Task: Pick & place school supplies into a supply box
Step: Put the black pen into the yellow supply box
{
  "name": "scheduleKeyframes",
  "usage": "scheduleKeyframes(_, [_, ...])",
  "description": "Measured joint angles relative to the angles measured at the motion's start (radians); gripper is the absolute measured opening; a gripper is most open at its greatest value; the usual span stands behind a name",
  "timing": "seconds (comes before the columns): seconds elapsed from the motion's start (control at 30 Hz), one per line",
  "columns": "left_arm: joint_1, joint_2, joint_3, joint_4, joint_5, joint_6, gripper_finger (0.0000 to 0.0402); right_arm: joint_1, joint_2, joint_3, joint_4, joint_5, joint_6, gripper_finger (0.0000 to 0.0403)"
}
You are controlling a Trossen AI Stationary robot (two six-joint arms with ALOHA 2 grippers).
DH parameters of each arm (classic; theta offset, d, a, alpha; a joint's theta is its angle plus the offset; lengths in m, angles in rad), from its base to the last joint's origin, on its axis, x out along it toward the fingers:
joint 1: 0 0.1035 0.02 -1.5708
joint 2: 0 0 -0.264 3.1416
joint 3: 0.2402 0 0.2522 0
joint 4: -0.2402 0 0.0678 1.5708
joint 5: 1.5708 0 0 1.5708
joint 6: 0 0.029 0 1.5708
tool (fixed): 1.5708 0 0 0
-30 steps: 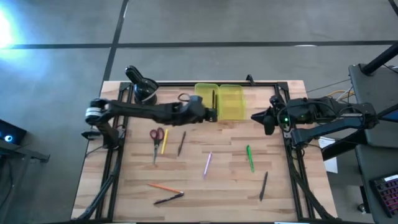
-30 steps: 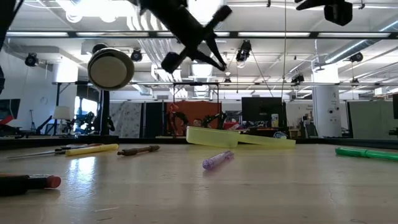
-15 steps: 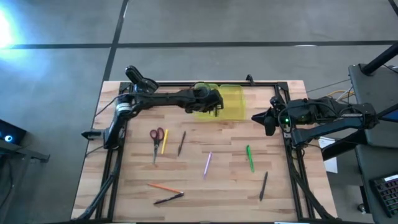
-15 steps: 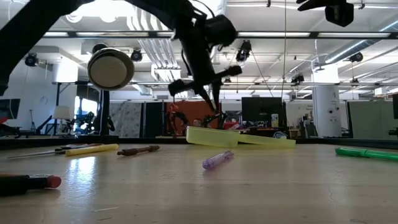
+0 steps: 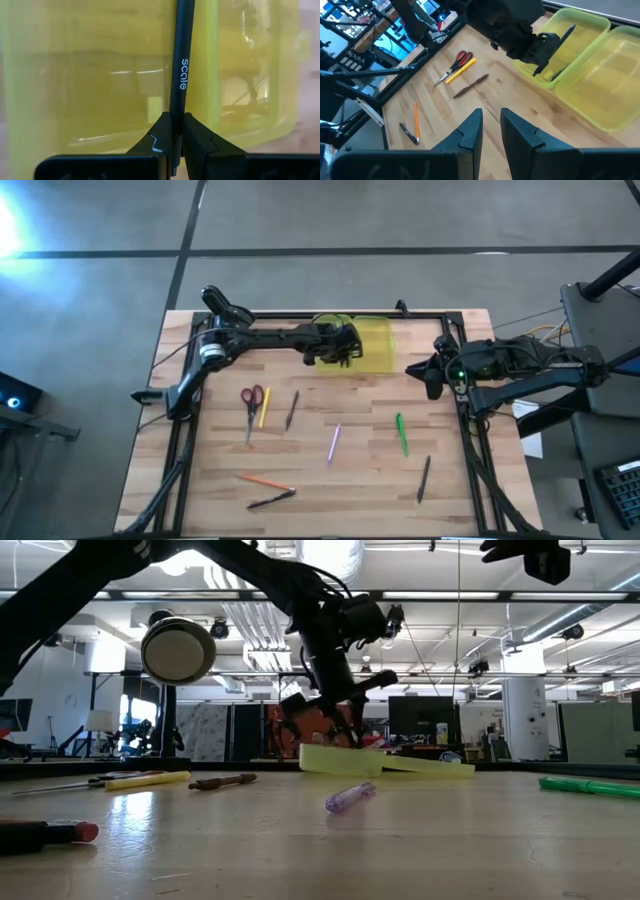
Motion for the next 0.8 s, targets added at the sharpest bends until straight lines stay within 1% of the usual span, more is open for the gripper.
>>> scheduleKeyframes(0.4, [0.035, 0.021, 0.000, 0.031, 0.006, 0.072, 0.0008, 0.000, -0.010, 0.000, -0.022, 0.000, -0.015, 0.0061])
scheduleKeyframes(0.57, [0.035, 0.022, -0.001, 0.034, 0.006, 0.081, 0.0027, 0.000, -0.013, 0.000, -0.022, 0.000, -0.015, 0.0061])
scheduleKeyframes(0.8, [0.035, 0.022, -0.002, 0.040, 0.006, 0.092, 0.0033, 0.000, -0.013, 0.000, -0.021, 0.000, -0.013, 0.0061])
